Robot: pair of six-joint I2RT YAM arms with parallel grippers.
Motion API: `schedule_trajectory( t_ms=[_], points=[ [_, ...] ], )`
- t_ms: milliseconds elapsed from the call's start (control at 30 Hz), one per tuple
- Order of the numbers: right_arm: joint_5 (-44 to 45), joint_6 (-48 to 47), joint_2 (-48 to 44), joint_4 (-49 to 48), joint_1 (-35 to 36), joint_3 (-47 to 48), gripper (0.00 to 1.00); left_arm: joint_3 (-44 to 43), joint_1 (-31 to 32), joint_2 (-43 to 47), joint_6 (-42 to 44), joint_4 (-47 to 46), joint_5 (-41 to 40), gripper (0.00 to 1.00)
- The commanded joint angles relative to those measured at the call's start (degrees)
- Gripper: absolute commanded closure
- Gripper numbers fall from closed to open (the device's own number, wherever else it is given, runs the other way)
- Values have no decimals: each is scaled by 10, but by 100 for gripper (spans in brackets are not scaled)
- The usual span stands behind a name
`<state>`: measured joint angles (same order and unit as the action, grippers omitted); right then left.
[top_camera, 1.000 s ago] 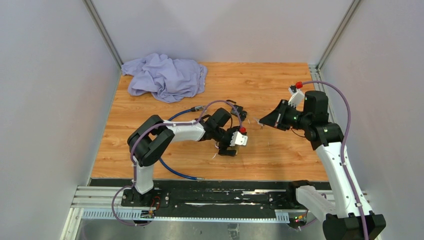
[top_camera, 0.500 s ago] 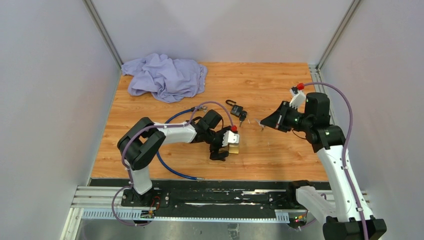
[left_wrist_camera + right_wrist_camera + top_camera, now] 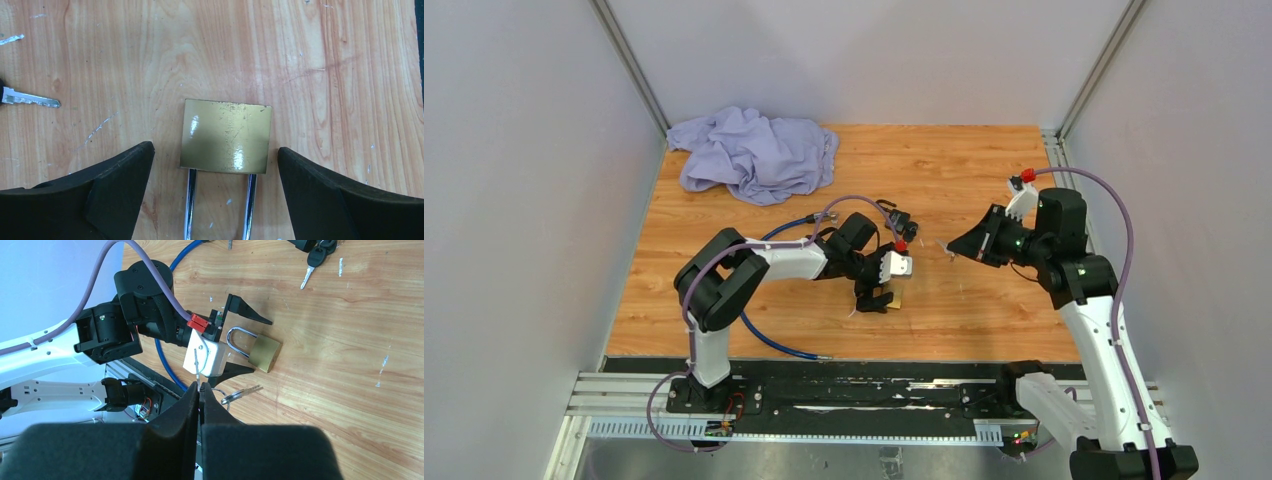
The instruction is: Unlock with the key
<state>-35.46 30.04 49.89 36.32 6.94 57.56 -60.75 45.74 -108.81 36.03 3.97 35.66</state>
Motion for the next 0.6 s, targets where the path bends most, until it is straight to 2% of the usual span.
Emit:
schedule_trajectory(
  t_ms=[0, 300, 467, 567],
  points=[
    [4, -10, 0, 8, -11, 10, 99, 13, 1, -36, 7, 37, -20, 1],
    [4, -6, 6, 7, -11, 9, 99, 16, 5, -51, 26, 32, -17, 24],
    [3, -6, 7, 8, -11, 9, 99, 4, 9, -59, 43, 55, -8, 54],
    [5, -4, 3, 8, -11, 10, 99, -1, 9, -48, 41, 72, -5, 66]
  ],
)
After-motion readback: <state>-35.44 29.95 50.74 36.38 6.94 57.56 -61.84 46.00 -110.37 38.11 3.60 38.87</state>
